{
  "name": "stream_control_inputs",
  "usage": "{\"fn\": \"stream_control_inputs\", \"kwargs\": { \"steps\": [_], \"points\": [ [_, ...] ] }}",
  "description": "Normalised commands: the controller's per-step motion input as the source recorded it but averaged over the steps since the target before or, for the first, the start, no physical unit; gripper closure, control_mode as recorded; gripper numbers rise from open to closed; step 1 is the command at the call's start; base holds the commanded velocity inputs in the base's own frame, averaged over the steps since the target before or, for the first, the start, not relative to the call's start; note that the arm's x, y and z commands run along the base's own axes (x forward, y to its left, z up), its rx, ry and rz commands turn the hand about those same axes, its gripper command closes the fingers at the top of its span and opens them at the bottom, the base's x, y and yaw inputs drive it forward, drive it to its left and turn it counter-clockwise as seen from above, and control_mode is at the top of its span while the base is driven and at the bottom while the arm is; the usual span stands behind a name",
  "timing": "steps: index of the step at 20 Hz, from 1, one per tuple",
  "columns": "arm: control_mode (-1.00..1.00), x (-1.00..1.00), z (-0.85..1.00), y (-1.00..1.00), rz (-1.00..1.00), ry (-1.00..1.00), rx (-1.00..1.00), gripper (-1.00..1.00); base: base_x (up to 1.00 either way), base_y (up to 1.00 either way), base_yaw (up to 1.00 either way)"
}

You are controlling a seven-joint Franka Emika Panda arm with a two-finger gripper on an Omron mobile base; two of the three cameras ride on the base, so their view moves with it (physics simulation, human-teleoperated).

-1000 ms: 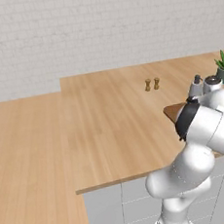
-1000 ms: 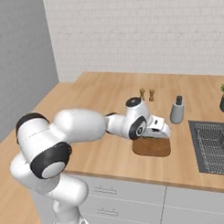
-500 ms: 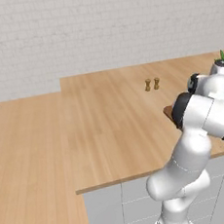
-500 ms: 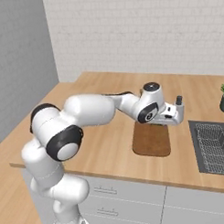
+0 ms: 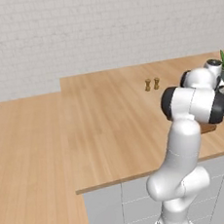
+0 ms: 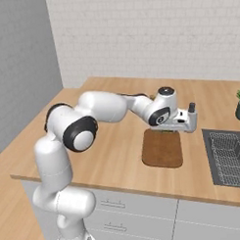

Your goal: Pick up the sponge from the counter and clean the cutting board by briefly scrubbing or pressing down on the cutting board. Once finished, release the sponge.

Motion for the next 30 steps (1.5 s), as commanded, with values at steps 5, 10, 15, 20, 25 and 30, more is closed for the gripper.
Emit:
{"fn": "stream_control_inputs", "kwargs": {
  "steps": [5, 10, 15, 20, 25, 30],
  "points": [
    [-1.00, 0.18, -0.48, 0.01, 0.09, 0.07, 0.00, 1.00, 0.00, 0.00, 0.00],
    [-1.00, 0.28, -0.21, 0.00, 0.09, 0.03, 0.00, 1.00, 0.00, 0.00, 0.00],
    [-1.00, 0.24, -0.08, 0.00, 0.10, 0.00, 0.00, 1.00, 0.00, 0.00, 0.00],
    [-1.00, 0.24, -0.21, 0.07, 0.06, 0.08, 0.00, 1.00, 0.00, 0.00, 0.00],
    [-1.00, 0.09, -0.52, 0.16, 0.00, 0.25, -0.01, 1.00, 0.00, 0.00, 0.00],
    [-1.00, 0.01, -0.49, 0.03, 0.00, 0.29, -0.02, 1.00, 0.00, 0.00, 0.00]
  ]
}}
